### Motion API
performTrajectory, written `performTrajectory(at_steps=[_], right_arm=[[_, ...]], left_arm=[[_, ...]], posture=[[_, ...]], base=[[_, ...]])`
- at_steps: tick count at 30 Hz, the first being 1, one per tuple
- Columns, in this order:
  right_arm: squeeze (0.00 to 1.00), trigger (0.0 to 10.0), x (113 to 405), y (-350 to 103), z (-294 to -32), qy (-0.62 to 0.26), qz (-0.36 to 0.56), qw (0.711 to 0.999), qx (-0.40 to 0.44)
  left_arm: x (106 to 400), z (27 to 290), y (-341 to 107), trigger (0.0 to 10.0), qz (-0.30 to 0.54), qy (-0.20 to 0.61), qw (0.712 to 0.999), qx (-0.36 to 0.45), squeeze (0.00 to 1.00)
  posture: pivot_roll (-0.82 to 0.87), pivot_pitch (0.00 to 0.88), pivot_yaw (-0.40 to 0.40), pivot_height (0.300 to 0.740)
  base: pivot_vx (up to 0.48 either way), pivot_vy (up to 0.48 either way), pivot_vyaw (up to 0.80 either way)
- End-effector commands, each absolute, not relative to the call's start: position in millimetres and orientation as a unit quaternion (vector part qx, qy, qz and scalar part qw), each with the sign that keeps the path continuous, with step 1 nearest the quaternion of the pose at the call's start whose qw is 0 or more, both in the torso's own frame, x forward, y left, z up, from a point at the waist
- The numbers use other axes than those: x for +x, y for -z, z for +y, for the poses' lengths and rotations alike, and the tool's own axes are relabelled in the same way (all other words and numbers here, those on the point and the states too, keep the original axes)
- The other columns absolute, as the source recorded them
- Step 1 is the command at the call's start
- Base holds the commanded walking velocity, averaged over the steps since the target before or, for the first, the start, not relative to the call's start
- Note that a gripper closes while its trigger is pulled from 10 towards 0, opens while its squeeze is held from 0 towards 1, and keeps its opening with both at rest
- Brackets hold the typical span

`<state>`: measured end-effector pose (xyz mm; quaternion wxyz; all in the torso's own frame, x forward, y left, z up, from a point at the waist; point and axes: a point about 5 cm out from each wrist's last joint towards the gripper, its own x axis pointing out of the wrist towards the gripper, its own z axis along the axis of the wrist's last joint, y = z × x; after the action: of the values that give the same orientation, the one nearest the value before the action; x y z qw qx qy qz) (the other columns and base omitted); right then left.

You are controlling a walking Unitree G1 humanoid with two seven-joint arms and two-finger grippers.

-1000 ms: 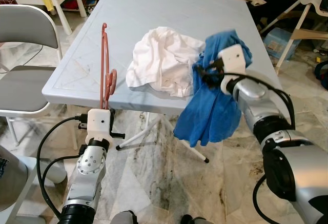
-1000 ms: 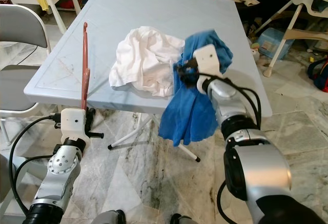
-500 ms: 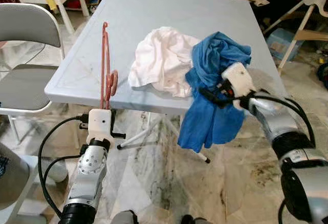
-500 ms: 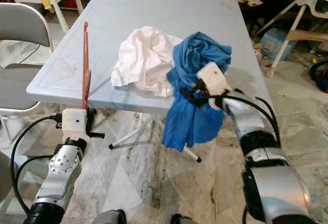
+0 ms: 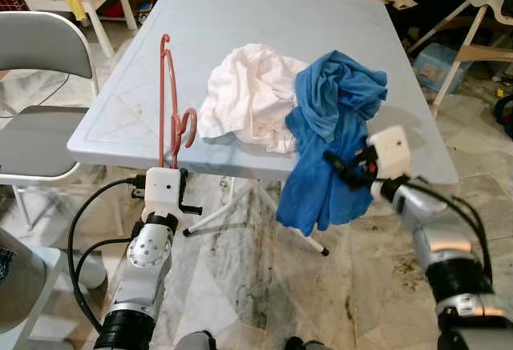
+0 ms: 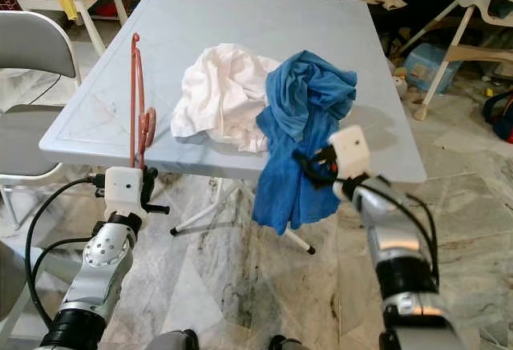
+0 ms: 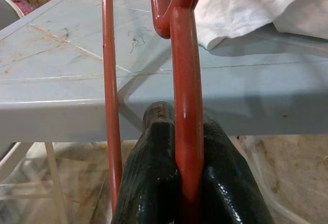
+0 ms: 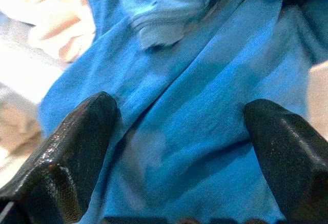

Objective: Hang hanger

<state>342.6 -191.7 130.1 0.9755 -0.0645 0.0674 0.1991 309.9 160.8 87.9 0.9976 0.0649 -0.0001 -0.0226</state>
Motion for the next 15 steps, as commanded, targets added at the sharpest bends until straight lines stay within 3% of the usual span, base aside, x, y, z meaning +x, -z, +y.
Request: performTrajectory(at_steps=[1,10,11,12,15], right_arm=[[0.0,10.0,338,-132,-193,-0.205,0.073,0.974,-0.059],[0.0,10.0,332,-119,-192,-0.176,0.107,0.977,-0.05],[0.0,0.8,333,-118,-189,-0.164,0.107,0.979,-0.049],[0.0,0.0,334,-116,-184,-0.156,0.105,0.981,-0.047],[0.0,0.0,336,-116,-179,-0.142,0.1,0.984,-0.05]], left_arm=[[310,158,-85,10.0,0.006,0.031,0.997,0.067,0.0],[312,158,-85,10.0,0.005,0.033,0.997,0.067,0.0],[312,158,-85,10.0,0.005,0.034,0.997,0.067,0.0],[312,157,-86,10.0,0.004,0.034,0.997,0.067,0.0],[312,157,-86,10.0,0.004,0.033,0.997,0.067,0.0]], posture=[[0.1,0.125,0.011,0.74],[0.1,0.122,0.013,0.74],[0.1,0.121,0.013,0.74],[0.1,0.121,0.013,0.74],[0.1,0.121,0.013,0.74]], base=[[0.0,0.0,0.0],[0.0,0.0,0.0],[0.0,0.0,0.0],[0.0,0.0,0.0],[0.0,0.0,0.0]])
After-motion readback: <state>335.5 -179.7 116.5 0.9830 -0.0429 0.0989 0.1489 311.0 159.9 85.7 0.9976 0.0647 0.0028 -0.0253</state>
